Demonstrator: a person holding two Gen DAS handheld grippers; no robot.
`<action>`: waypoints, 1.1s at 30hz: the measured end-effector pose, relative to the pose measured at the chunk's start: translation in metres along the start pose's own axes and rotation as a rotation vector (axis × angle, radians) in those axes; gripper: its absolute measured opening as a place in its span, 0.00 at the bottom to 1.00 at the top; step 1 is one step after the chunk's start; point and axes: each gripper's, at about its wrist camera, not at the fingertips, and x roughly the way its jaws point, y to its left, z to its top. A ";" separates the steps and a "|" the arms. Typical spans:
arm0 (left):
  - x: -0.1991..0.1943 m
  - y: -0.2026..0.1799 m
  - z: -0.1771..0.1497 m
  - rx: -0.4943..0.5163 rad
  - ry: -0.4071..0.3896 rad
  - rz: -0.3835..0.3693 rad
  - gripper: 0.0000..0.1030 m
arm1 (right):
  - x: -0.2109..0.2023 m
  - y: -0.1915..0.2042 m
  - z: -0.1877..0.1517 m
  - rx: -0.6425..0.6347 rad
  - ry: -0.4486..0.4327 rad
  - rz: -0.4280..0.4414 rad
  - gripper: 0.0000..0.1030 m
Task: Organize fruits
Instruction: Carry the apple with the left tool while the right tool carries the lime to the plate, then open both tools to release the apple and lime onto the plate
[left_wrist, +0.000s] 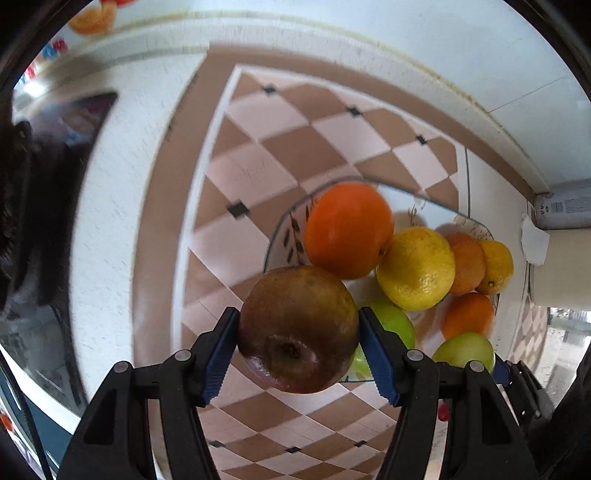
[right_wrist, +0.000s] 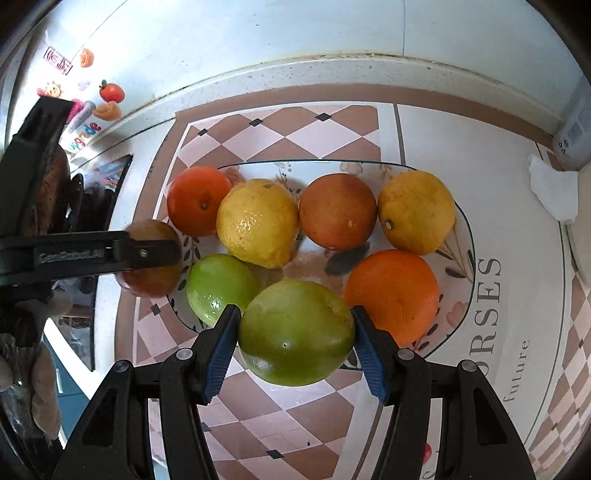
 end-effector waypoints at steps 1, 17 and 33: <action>0.004 0.001 -0.001 -0.012 0.014 -0.020 0.62 | 0.000 0.000 -0.001 -0.003 0.000 -0.002 0.64; -0.046 -0.013 -0.033 0.100 -0.176 0.111 0.89 | -0.044 -0.010 -0.025 0.041 -0.074 -0.091 0.90; -0.091 -0.040 -0.131 0.189 -0.338 0.187 0.89 | -0.107 -0.023 -0.077 0.076 -0.159 -0.166 0.90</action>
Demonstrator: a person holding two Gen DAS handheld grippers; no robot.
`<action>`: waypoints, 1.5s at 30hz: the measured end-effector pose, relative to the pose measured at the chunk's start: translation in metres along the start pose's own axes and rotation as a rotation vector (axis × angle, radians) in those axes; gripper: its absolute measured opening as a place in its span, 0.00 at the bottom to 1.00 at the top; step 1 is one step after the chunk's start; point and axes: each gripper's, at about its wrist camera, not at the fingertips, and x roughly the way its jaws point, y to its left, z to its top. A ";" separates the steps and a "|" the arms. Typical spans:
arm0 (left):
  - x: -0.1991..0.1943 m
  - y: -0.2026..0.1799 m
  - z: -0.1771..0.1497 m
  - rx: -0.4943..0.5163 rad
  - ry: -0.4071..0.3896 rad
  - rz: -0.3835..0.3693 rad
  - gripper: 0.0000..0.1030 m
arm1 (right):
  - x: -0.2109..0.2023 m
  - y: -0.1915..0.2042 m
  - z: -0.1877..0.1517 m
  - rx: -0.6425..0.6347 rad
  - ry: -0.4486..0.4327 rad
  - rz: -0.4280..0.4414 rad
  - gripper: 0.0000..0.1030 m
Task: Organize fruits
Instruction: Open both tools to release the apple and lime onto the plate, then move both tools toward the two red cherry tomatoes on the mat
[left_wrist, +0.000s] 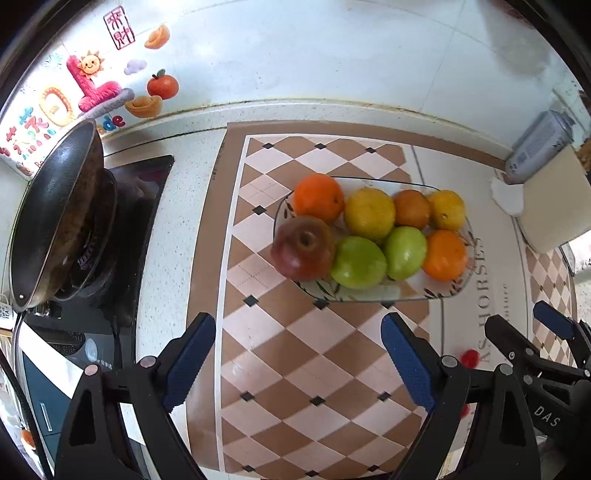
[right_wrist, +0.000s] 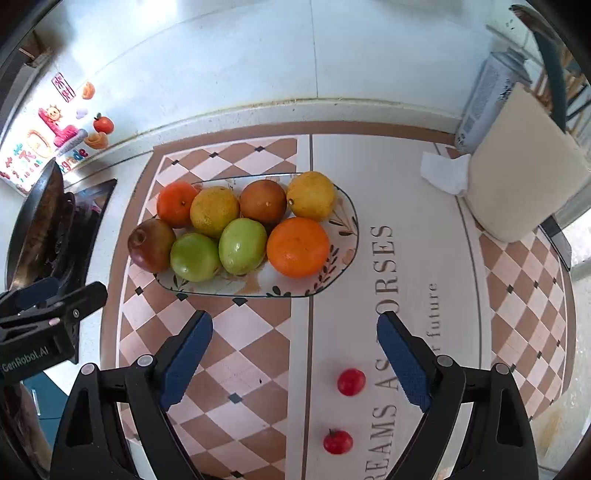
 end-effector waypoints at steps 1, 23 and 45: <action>-0.004 -0.001 -0.003 -0.001 -0.009 -0.002 0.89 | -0.004 -0.001 -0.002 0.000 -0.007 -0.002 0.90; -0.121 -0.012 -0.061 0.017 -0.197 -0.045 0.89 | -0.146 -0.003 -0.052 -0.005 -0.194 0.060 0.90; -0.187 -0.023 -0.087 0.053 -0.280 -0.083 0.89 | -0.228 -0.003 -0.084 -0.017 -0.282 0.078 0.90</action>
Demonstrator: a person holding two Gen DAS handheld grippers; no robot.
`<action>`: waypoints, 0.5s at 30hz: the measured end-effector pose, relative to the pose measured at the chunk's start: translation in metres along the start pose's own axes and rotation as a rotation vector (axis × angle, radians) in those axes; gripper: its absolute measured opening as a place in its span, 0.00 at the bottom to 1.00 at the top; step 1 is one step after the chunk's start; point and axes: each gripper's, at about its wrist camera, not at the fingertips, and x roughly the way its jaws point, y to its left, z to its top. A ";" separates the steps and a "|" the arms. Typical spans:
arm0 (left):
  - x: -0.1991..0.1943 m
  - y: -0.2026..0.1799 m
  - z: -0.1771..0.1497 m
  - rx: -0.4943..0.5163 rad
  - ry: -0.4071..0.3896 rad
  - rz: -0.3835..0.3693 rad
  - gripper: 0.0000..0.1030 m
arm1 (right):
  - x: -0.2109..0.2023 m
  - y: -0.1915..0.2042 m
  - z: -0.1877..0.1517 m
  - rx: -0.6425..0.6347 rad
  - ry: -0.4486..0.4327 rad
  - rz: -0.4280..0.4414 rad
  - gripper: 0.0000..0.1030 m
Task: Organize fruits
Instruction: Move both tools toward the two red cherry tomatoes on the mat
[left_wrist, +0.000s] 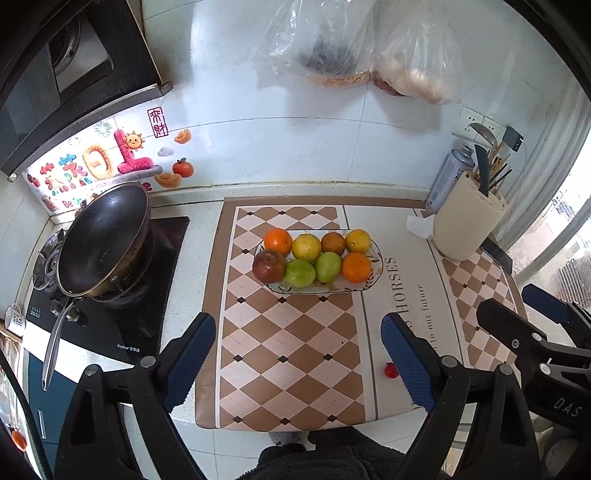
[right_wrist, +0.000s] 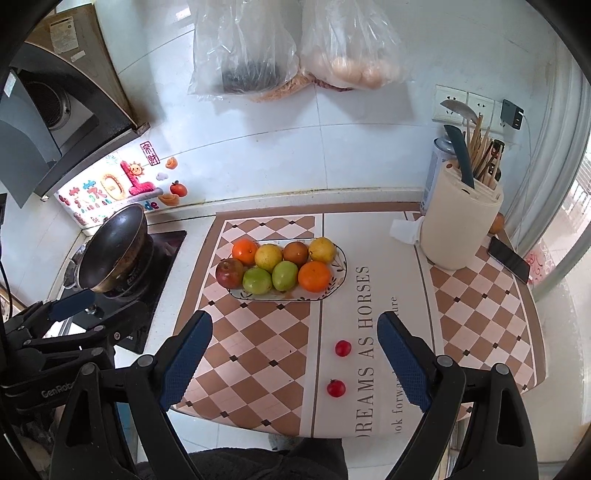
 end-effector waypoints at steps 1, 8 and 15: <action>0.000 0.000 0.000 0.000 0.002 -0.001 0.89 | 0.001 -0.001 0.000 0.002 0.001 -0.003 0.90; 0.022 -0.005 0.000 0.013 0.033 0.043 0.89 | 0.040 -0.024 -0.008 0.046 0.091 0.025 0.90; 0.089 -0.025 -0.007 0.088 0.133 0.124 0.97 | 0.121 -0.076 -0.040 0.124 0.262 0.032 0.73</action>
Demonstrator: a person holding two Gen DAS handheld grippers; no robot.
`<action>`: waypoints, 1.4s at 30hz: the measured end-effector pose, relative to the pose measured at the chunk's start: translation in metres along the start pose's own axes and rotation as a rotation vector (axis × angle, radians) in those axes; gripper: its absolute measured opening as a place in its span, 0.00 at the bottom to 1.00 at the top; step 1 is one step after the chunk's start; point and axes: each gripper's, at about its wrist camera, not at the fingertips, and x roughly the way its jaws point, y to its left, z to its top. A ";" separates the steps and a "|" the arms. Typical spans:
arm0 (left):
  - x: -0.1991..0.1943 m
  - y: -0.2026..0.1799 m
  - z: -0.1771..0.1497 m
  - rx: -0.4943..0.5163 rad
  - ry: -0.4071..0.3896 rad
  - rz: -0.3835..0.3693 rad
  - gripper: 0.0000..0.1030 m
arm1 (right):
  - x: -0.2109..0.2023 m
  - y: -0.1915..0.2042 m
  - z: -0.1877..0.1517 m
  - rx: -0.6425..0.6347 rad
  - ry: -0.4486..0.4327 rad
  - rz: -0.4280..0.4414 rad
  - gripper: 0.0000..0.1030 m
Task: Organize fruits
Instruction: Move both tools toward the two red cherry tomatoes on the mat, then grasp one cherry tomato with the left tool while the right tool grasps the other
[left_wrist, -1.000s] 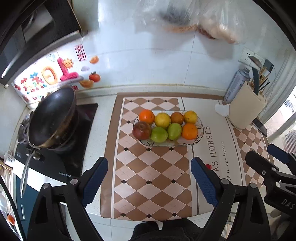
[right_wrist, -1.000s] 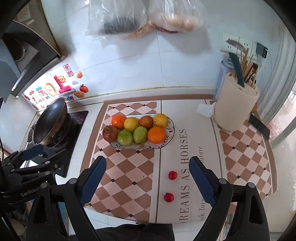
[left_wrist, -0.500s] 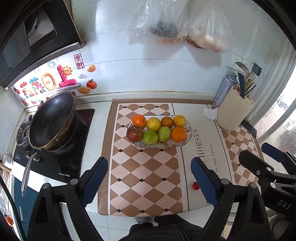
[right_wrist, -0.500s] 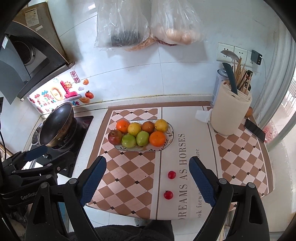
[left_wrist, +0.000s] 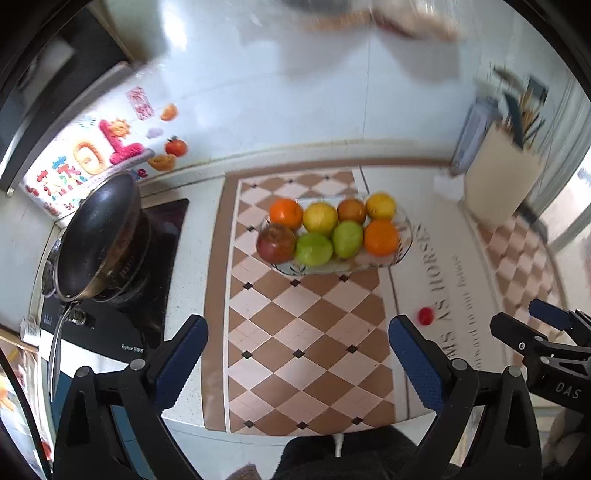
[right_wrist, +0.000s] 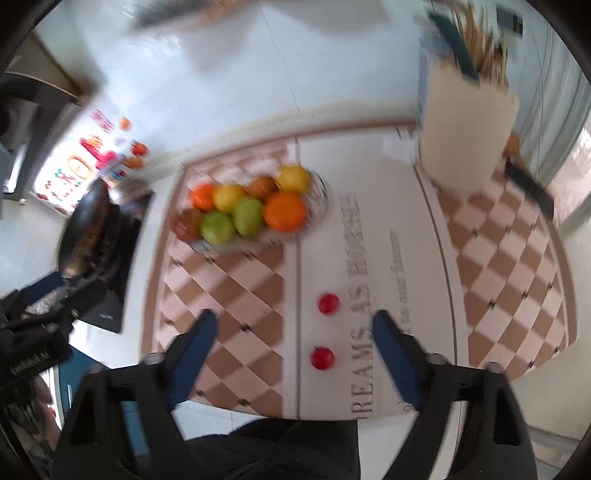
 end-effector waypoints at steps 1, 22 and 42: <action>0.012 -0.005 0.001 0.011 0.029 0.003 0.97 | 0.016 -0.009 -0.003 0.014 0.028 0.006 0.69; 0.149 -0.076 0.007 0.143 0.356 0.032 0.97 | 0.179 -0.036 -0.052 0.007 0.386 0.076 0.33; 0.207 -0.201 0.000 0.268 0.495 -0.262 0.59 | 0.134 -0.140 -0.023 0.197 0.267 0.042 0.33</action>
